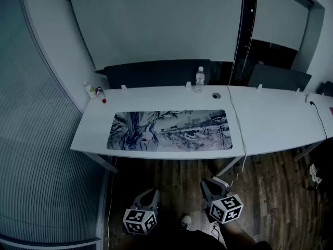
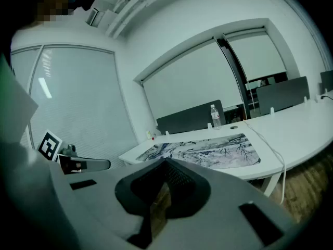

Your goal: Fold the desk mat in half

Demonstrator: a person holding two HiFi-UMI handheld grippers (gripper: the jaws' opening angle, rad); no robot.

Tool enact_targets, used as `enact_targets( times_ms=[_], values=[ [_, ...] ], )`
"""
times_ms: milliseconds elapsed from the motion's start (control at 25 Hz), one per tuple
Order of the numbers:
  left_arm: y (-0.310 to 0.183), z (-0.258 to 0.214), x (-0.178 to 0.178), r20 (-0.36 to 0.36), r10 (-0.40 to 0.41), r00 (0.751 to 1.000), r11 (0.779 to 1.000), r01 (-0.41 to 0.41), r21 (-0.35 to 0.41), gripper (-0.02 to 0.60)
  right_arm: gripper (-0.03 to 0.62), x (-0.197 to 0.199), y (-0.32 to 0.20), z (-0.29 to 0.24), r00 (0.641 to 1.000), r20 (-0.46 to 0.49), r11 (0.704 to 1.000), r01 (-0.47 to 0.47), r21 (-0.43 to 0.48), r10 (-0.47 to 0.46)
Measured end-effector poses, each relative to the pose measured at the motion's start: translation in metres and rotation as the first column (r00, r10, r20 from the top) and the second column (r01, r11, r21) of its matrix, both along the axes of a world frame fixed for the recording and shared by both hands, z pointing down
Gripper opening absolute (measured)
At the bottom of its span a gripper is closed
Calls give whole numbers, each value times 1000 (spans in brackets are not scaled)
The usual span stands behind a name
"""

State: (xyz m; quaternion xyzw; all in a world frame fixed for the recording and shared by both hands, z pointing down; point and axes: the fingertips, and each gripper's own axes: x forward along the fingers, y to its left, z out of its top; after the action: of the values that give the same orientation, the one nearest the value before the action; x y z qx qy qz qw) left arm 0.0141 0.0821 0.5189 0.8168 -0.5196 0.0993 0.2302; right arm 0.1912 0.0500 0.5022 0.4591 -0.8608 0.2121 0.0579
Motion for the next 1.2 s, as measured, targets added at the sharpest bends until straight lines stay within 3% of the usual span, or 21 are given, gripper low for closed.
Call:
enact_targets(
  times_ms=[480,1200],
  values=[
    [-6,4,3,-3,-2,1000,1000,2,0,6,23,1,-4,-1,1000,-26,999,9,39,-8],
    [-11,0,0,23,-17,1000,1000,18,-13,6,23,6,-18,2,1000,17,1000,-11,14,10]
  ],
)
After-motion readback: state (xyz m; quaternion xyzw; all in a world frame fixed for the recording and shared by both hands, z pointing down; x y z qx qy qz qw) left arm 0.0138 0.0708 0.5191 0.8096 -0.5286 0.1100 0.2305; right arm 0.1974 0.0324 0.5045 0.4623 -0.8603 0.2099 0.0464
